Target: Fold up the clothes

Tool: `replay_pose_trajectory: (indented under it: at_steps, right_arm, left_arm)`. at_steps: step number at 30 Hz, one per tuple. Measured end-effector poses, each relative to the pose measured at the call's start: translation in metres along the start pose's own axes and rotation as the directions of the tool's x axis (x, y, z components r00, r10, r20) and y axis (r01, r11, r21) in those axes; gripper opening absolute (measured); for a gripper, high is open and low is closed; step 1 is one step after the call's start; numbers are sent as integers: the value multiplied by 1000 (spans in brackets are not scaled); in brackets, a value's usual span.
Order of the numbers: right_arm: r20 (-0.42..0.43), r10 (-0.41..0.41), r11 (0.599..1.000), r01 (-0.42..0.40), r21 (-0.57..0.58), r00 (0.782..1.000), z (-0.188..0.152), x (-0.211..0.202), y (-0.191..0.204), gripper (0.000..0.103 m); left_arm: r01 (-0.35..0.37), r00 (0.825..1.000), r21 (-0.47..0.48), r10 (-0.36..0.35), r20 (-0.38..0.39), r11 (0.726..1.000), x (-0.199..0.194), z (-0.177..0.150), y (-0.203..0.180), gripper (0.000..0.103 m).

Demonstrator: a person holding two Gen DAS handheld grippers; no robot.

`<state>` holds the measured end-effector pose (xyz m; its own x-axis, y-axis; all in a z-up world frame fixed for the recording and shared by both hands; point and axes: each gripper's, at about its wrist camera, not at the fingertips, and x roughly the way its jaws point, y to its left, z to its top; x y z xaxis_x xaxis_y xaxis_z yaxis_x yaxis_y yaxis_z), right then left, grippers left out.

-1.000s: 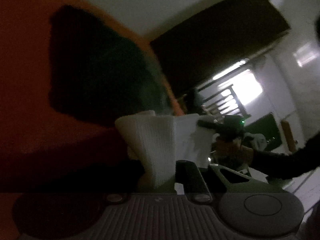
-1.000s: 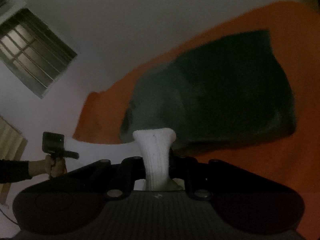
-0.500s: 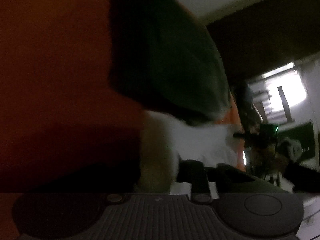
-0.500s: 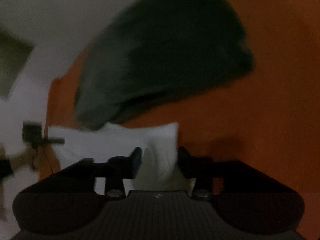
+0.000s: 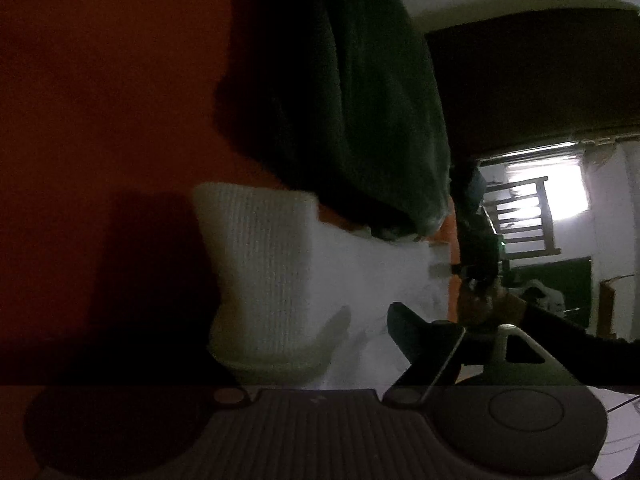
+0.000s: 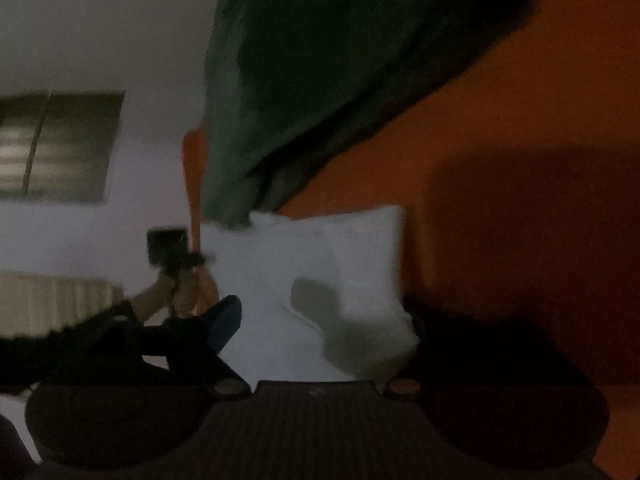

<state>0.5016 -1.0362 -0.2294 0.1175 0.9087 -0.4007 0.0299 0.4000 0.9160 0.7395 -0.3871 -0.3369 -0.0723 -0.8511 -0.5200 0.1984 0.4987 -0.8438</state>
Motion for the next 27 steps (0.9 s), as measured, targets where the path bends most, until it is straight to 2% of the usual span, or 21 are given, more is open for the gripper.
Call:
replay_pose_trajectory:
  at_steps: [1, 2, 3, 4, 5, 7, 9, 12, 14, 17, 20, 22, 23, 27]
  right_arm:
    - [0, -7, 1000, 7, -16, 1000, 1, 4, 2, 91]
    - [4, -12, 999, 12, -37, 1000, -1, 3, 1, 90]
    - [13, -6, 998, 7, -67, 1000, -5, 5, 5, 89]
    - [31, -27, 995, 29, -94, 999, -10, 5, 8, 63]
    - [40, -73, 988, 77, -137, 997, -17, 4, 15, 15]
    - [90, -152, 952, 170, -254, 984, -37, 5, 40, 16]
    - [145, -185, 938, 219, -270, 972, -49, 11, 50, 16]
    - [208, -132, 935, 191, -298, 969, -64, 12, 63, 15]
    - [241, -104, 918, 187, -351, 965, -76, 11, 85, 14]
    - [262, -77, 887, 186, -423, 962, -94, 9, 122, 14]
    - [284, -34, 881, 163, -444, 958, -108, -7, 151, 14]
    - [319, -29, 862, 185, -472, 947, -113, -21, 170, 14]
    - [323, -14, 865, 174, -471, 946, -110, -23, 177, 14]
    - [413, 13, 858, 201, -472, 911, -104, -62, 204, 14]
  left_arm:
    - [24, 1000, 3, -24, -16, 1000, 8, 0, -1, 57]
    - [46, 998, 6, -46, -31, 999, 16, -1, -3, 33]
    - [59, 997, 18, -58, -48, 998, 23, -2, -7, 25]
    - [68, 996, 34, -66, -61, 997, 30, -4, -12, 25]
    - [59, 997, 68, -55, -57, 996, 32, -6, -19, 23]
    - [54, 998, 92, -51, -38, 994, 29, -9, -28, 22]
    - [49, 999, 108, -48, -10, 993, 20, -14, -34, 19]
    - [46, 998, 138, -51, 33, 989, 0, -21, -47, 17]
    - [51, 997, 171, -61, 51, 984, -12, -25, -61, 17]
    - [82, 993, 232, -100, 68, 969, -31, -34, -91, 16]
    - [102, 987, 288, -133, 89, 952, -42, -43, -120, 16]
    - [112, 982, 318, -154, 110, 942, -52, -46, -137, 16]
    - [114, 978, 328, -164, 130, 938, -58, -47, -143, 16]
    - [112, 956, 356, -199, 217, 928, -78, -31, -167, 16]
